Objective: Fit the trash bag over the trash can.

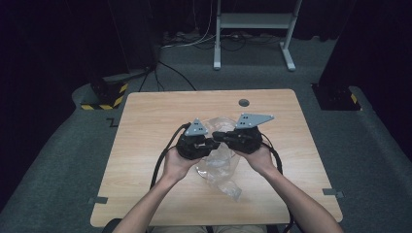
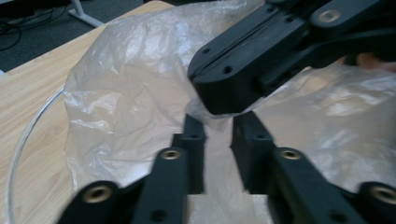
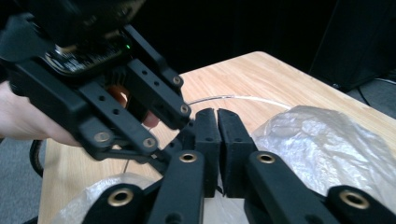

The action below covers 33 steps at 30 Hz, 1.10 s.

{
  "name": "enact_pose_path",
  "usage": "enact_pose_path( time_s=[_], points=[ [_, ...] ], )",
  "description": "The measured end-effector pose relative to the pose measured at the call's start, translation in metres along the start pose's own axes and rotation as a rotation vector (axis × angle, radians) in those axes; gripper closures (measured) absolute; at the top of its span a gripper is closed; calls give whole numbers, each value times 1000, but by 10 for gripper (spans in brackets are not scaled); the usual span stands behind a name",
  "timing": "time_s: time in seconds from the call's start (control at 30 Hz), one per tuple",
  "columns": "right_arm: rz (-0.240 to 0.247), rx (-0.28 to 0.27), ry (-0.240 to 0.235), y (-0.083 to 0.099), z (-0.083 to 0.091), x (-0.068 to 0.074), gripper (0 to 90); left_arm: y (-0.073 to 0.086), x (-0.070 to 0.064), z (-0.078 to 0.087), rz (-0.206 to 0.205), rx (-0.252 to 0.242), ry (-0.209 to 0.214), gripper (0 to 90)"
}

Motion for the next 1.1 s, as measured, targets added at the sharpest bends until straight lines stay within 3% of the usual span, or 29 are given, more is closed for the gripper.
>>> enact_pose_path(
  time_s=[0.13, 0.2, 0.4, 0.53, 0.63, 0.83, 1.1],
  points=[
    [-26, -6, 23, 4, 10, -4, 775, -2, 1, -4, -6, 17, 7, 895],
    [-38, -11, 42, 6, 15, -7, 721, -4, 5, -5, 2, 18, 12, 899],
    [-70, -36, 117, 12, 37, -17, 654, -6, 28, 2, 70, -16, -4, 900],
    [-81, -44, 142, 15, 47, -20, 637, -4, 45, 6, 132, -42, -6, 900],
    [-81, -46, 153, 16, 51, -20, 633, -3, 52, 10, 153, -54, -13, 900],
    [-69, -21, 144, 18, 45, -19, 627, 0, 58, 18, 166, -65, -50, 899],
    [-32, 32, 108, 17, 20, -14, 607, 15, 68, 36, 201, -70, -109, 899]
  ],
)
Point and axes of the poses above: each handheld gripper's, and its own axes: z roughly backward along the jaws, y roughly out of its underside, x roughly to its left, the point moved 6 cm from there along -z, roughly forward along the jaws, and after that the axes turned 1 degree about x, right-handed, at the moved point
